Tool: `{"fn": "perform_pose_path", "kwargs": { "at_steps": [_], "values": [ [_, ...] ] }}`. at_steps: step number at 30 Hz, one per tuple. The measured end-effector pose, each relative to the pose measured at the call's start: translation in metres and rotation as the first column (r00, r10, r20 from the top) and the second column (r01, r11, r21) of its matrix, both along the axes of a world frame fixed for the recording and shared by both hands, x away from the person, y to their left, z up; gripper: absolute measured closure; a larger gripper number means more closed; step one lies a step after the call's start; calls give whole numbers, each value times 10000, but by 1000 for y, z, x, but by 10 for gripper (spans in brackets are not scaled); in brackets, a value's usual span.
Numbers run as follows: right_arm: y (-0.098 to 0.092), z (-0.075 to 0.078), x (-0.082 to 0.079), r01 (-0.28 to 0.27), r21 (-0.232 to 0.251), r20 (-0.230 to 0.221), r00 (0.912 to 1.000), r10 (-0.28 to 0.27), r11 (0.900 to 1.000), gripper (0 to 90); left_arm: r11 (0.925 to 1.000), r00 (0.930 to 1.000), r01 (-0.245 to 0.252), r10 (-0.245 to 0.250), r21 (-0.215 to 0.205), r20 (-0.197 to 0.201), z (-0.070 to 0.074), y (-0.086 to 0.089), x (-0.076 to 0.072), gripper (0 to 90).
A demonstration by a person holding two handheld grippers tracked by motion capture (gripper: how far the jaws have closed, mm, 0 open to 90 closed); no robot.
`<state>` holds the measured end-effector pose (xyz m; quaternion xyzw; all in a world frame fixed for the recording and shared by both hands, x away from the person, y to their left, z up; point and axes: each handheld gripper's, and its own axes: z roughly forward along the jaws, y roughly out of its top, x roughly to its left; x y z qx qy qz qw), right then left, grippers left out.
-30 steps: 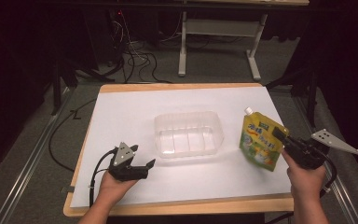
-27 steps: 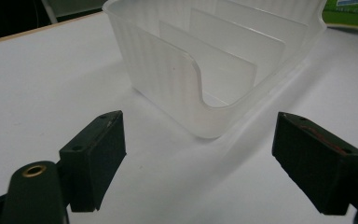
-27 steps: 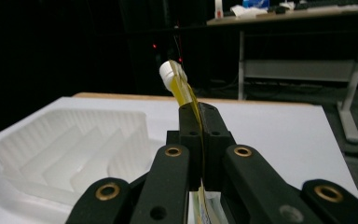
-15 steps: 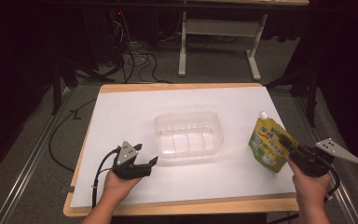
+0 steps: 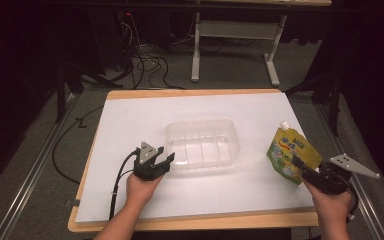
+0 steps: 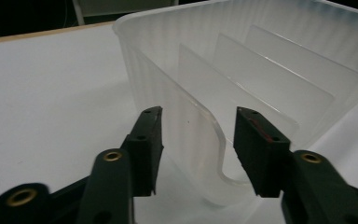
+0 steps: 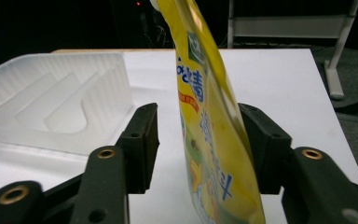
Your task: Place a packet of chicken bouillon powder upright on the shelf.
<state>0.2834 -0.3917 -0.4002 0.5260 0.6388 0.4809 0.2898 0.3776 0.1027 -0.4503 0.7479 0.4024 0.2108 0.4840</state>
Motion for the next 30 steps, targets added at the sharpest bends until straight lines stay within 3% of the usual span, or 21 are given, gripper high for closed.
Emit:
{"fn": "perform_pose_path", "kwargs": {
  "at_steps": [3,5,10,17,20,24,29,30],
  "values": [
    [-2,-2,-1,87,-4,-166,9998,-87,10000,482,9999,9995,-160,160,29,-259,-3,-2,5,584],
    [-5,-5,-2,145,58,-250,9996,-143,9999,474,9999,9992,-124,124,-8,-382,-4,-3,7,668],
    [-11,-8,-6,281,166,-340,9990,-276,9995,448,9996,9992,-253,256,114,-309,-5,-9,8,697],
    [-11,-10,-6,173,60,-371,9992,-171,9998,442,9995,9997,141,-136,269,-184,-4,-26,6,698],
    [-11,-10,-6,101,123,-375,9992,-97,9999,451,9985,9987,488,-485,255,-125,-4,-37,4,681],
    [-14,-13,-5,10,144,-391,9992,-4,9999,512,9959,9961,859,-853,274,-207,-3,-44,-1,555],
    [-18,-13,-6,41,321,-349,9994,-30,9995,687,9933,9936,1129,-1130,254,53,1,-40,-6,467],
    [-18,-13,-6,41,321,-349,9994,-30,9995,687,9929,9932,1142,-1148,336,165,2,-40,-7,467]
  ]
}}
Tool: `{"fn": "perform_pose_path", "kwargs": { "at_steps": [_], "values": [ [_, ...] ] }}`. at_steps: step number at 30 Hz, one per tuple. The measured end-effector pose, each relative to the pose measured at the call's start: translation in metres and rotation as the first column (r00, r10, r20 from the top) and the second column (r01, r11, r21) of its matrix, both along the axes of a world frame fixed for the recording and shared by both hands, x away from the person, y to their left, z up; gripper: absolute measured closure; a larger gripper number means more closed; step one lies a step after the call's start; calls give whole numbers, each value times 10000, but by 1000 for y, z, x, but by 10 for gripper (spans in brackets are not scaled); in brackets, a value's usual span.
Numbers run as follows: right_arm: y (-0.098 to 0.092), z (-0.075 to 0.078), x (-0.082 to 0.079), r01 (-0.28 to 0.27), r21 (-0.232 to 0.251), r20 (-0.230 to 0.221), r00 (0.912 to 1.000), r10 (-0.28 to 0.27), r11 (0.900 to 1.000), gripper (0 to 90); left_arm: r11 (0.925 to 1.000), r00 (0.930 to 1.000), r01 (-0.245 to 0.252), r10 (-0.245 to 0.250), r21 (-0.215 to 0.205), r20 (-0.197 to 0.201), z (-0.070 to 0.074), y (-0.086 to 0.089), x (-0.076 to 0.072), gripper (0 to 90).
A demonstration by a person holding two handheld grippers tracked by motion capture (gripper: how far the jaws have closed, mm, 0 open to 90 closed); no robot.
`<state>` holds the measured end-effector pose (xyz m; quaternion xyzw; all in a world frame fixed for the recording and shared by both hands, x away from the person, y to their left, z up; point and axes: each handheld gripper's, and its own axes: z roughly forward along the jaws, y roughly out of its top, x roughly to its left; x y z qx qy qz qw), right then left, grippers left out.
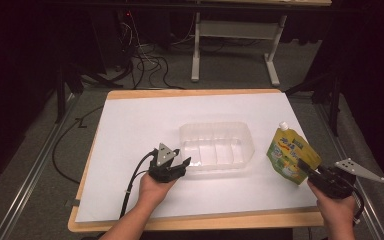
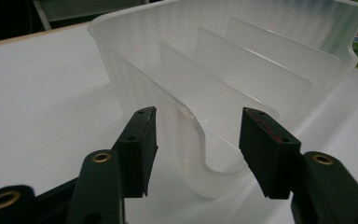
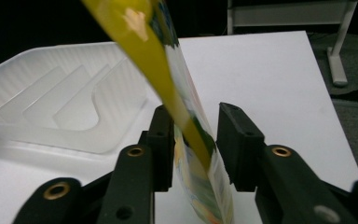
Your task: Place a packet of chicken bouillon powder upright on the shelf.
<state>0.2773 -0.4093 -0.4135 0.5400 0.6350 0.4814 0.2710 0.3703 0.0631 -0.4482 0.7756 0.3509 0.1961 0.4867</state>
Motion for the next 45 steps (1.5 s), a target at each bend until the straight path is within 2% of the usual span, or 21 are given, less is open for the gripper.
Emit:
{"fn": "perform_pose_path", "kwargs": {
  "at_steps": [1,4,8,9,16,17,18,24,27,33,35,37,45],
  "values": [
    [1,3,0,64,-75,50,10000,-63,10000,726,9999,10000,23,-23,103,88,1,1,-1,459],
    [2,3,0,127,-182,26,9999,-126,9998,752,9995,9997,-14,7,323,239,1,5,-2,459],
    [2,3,1,197,-248,66,9998,-196,9995,799,9999,9998,-113,112,57,175,2,11,-1,467],
    [3,2,2,74,-232,87,9999,-72,9997,812,9999,9998,-106,106,16,155,3,12,-1,467],
    [10,0,8,-277,-283,166,9995,282,9992,767,9999,10000,-5,6,-132,72,2,17,-1,486],
    [13,-1,12,-309,-524,105,9994,315,9981,763,9999,10000,10,-9,-130,55,2,17,-1,486],
    [13,-1,12,-309,-524,105,9994,315,9981,763,9999,10000,31,-30,-129,51,2,18,-1,486],
    [15,0,13,-353,-739,132,9993,363,9966,833,9995,9998,161,-157,-281,140,1,21,-4,471],
    [16,2,13,-384,-916,157,9991,400,9951,830,9995,9996,242,-240,-202,127,1,21,-5,468],
    [17,9,13,-345,-816,464,9982,383,9961,824,9995,9994,316,-314,-81,143,0,23,-7,464],
    [19,9,13,-341,-974,511,9979,392,9947,886,9996,9996,271,-269,-128,111,-1,24,-7,464],
    [18,9,13,-262,-985,484,9983,311,9948,900,9995,9996,271,-270,-136,89,-1,26,-7,464],
    [13,11,16,117,69,322,9994,-119,9999,900,9994,9994,340,-340,1,108,-2,26,-9,465]
  ]
}}
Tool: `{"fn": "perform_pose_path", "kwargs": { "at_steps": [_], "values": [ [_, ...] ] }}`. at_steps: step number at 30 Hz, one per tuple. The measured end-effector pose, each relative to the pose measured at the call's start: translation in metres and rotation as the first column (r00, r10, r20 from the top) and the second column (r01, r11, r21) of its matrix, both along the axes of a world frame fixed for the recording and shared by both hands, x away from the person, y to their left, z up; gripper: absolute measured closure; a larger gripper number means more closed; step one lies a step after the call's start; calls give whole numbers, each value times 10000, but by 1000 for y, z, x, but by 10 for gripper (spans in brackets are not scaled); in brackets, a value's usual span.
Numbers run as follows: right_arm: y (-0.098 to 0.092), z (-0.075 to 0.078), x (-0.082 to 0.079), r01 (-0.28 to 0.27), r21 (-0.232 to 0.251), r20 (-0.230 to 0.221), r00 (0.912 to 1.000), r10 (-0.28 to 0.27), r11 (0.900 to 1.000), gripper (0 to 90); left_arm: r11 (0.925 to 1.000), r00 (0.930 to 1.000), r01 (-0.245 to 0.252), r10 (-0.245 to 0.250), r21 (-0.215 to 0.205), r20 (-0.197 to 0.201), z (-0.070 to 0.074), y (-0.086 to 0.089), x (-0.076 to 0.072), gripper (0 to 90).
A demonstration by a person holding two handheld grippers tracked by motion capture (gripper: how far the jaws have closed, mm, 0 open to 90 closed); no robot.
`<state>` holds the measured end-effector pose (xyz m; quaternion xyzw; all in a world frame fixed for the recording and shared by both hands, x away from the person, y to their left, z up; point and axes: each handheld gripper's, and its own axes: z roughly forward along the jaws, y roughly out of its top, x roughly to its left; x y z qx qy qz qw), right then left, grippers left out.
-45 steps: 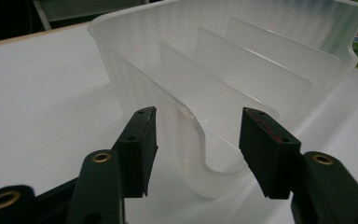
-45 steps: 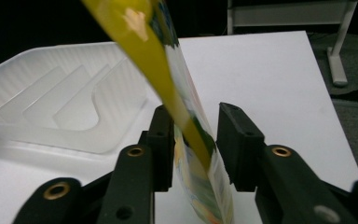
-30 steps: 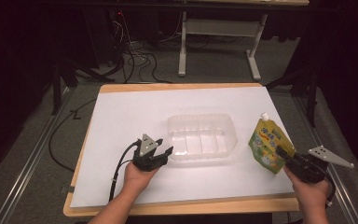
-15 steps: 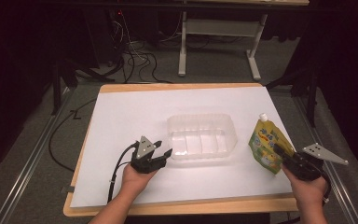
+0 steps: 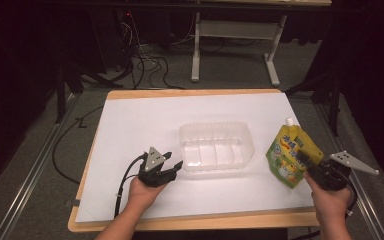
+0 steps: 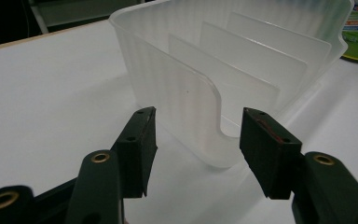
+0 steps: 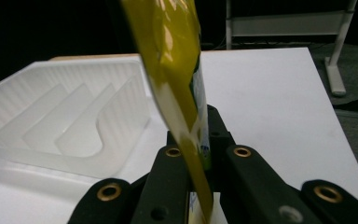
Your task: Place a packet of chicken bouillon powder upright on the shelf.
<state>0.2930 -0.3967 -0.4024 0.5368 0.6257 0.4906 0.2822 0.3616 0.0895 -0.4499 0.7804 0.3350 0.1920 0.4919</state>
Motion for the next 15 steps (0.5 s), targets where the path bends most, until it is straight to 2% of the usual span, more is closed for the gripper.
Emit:
{"fn": "perform_pose_path", "kwargs": {
  "at_steps": [7,15],
  "values": [
    [4,8,-4,141,216,218,9997,-146,9997,900,10000,10000,48,-48,61,60,-1,-2,-1,462],
    [14,27,-11,181,463,801,9966,-218,9988,900,10000,9999,64,-64,-5,79,-2,-4,0,463]
  ]
}}
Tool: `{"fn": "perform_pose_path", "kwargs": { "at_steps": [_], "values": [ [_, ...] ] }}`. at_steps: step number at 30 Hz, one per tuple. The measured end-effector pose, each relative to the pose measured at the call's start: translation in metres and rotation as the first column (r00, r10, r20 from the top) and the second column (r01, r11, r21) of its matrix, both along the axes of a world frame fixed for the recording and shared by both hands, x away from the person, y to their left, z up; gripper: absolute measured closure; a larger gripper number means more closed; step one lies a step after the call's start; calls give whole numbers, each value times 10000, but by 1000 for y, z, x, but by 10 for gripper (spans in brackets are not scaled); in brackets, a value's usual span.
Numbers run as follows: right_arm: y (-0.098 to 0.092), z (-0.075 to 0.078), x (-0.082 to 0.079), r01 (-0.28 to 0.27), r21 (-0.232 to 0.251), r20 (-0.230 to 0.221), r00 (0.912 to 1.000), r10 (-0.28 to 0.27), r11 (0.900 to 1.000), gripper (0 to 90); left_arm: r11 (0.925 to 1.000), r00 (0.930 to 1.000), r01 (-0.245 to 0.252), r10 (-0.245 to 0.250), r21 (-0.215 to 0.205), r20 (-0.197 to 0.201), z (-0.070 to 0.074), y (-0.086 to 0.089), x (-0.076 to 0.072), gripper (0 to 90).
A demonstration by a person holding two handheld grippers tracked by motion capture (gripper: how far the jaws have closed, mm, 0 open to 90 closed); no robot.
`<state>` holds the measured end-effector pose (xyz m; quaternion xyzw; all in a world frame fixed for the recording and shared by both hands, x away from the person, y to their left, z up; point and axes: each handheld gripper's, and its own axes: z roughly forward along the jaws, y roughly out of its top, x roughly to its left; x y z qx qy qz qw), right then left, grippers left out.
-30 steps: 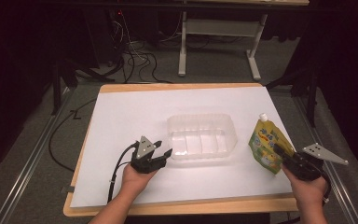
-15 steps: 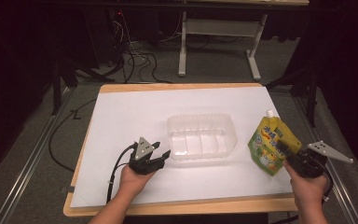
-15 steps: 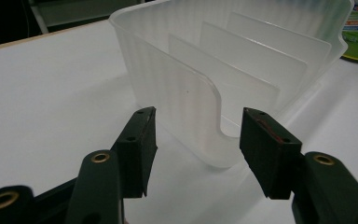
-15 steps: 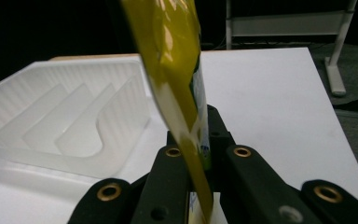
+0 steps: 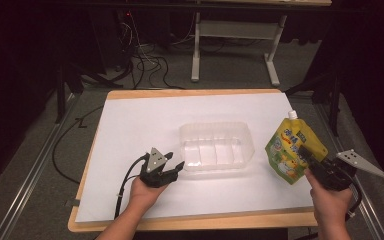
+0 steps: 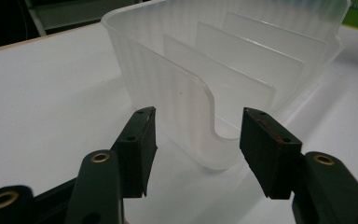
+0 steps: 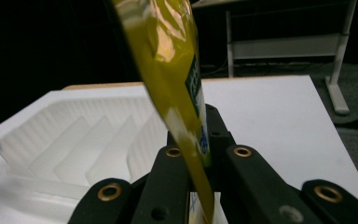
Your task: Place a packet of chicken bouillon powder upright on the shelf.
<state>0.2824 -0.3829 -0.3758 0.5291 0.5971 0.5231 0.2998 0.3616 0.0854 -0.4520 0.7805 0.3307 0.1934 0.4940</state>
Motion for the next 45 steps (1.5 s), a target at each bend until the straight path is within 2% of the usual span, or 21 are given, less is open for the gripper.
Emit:
{"fn": "perform_pose_path", "kwargs": {
  "at_steps": [5,8,12,16,20,25,36,45],
  "values": [
    [8,17,-2,-113,233,406,9991,104,9997,900,9997,10000,-35,33,-225,-70,-2,-3,5,470],
    [15,24,0,-163,122,553,9983,156,9998,900,9994,9999,-102,99,-340,-86,-2,-4,7,475],
    [21,32,4,-224,209,693,9974,209,9995,900,9989,9998,-206,203,-431,-68,-2,-5,9,481],
    [28,42,10,-335,255,750,9967,315,9991,900,9987,9995,-282,287,-414,123,-2,-6,9,482],
    [37,52,15,-533,275,951,9942,504,9982,900,9987,9995,-303,305,-408,59,-3,-6,9,482],
    [53,64,22,-691,300,1131,9914,653,9972,900,9992,9994,-254,262,-307,238,-3,-8,7,483],
    [79,69,37,-747,332,1205,9902,702,9967,900,10000,9996,-50,51,-43,293,-5,-12,5,525],
    [104,59,49,-620,410,1052,9928,574,9972,900,10000,9994,74,-75,18,350,-6,-14,4,550]
  ]
}}
